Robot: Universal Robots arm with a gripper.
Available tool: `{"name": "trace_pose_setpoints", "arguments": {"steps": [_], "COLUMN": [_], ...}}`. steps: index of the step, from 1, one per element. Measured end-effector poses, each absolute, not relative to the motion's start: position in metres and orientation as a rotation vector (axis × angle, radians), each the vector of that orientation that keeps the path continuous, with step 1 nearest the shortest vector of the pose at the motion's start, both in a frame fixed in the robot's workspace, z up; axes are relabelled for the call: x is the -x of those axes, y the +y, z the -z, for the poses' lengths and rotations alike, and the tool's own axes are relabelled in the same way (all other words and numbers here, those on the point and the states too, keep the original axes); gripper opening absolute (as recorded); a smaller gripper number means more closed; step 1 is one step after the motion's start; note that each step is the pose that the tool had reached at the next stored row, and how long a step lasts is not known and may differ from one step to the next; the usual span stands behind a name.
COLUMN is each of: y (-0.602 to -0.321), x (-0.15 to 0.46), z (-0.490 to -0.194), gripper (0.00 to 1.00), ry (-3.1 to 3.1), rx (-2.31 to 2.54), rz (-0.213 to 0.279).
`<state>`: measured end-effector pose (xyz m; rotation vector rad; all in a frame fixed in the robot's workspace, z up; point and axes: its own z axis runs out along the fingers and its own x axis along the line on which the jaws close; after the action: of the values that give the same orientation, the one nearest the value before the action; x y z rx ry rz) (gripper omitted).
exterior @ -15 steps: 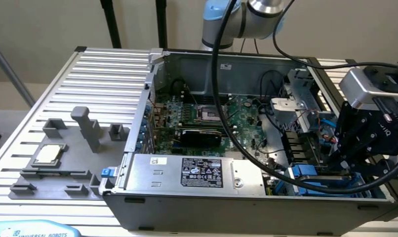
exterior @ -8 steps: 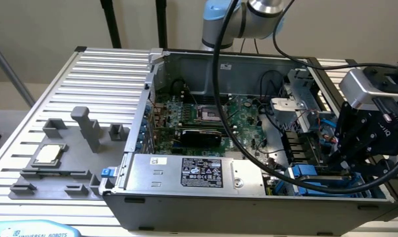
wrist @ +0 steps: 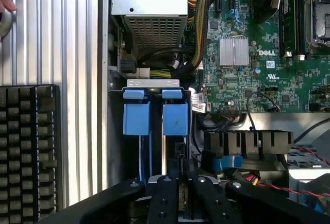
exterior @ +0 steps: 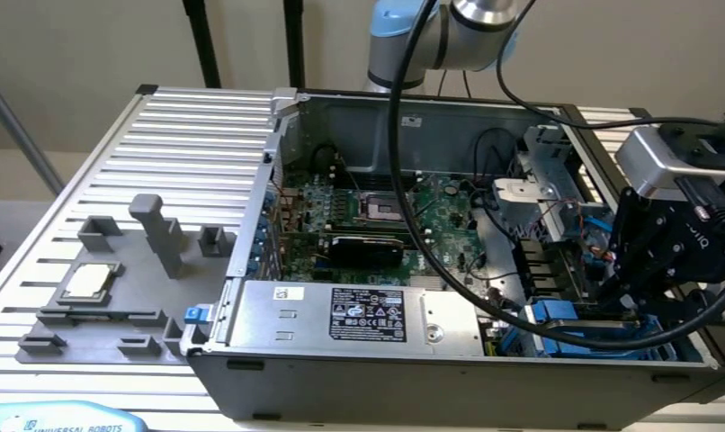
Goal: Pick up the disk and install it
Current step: 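Insert the first disk wire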
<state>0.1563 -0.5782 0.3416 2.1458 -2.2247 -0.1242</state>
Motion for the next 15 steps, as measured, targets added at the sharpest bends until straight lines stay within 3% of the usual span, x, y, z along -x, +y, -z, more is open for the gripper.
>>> {"name": "trace_pose_setpoints", "arguments": {"steps": [15], "y": [-0.5727], "x": [-0.1584], "z": [-0.3387], "gripper": [0.16], "ry": [-2.231], "rx": [-2.12], "rz": [0.104]}}
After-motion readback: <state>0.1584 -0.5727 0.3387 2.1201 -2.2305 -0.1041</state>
